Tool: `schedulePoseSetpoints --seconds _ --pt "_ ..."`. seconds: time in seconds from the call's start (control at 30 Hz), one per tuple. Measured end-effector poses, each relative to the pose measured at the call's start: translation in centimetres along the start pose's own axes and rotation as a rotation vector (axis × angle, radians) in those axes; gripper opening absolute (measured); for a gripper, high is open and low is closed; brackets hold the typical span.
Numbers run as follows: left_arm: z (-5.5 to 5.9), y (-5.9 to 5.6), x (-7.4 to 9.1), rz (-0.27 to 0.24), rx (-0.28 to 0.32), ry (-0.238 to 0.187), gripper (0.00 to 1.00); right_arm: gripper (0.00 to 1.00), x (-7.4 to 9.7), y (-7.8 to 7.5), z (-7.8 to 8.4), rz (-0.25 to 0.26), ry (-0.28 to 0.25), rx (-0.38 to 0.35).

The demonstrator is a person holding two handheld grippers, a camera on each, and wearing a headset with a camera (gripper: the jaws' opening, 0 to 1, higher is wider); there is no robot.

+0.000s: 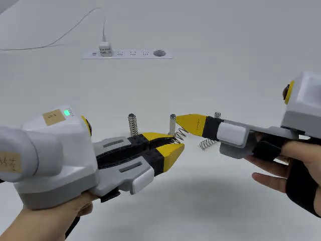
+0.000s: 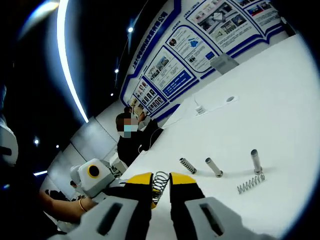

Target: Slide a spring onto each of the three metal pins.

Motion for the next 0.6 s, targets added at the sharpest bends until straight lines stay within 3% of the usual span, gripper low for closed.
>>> schedulePoseSetpoints --seconds 0.23,0.37,0.6 --pt "0.19 0.06 -0.07 -0.016 -0.011 0.011 0.10 0.12 -0.14 0.29 0.09 -0.012 -0.010 -0.006" --pt "0.27 0.22 -0.13 -0.036 -0.019 0.019 0.10 0.12 -0.34 0.44 0.03 -0.003 -0.011 0.033" --pt "0.32 0.77 -0.05 -0.081 -0.032 0.040 0.11 0.11 -0.80 0.31 -0.59 0.052 -0.007 0.170"
Point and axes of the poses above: the centre of the closed fingertips' face, and the gripper's own axes: x roughly backward along the fingers, y roughly to its left, z roughly out of its underside, the point moved 4 cm from there along x, roughly backward along the fingers, and after that the axes turned 5 degrees about y, right-handed, at the moved point
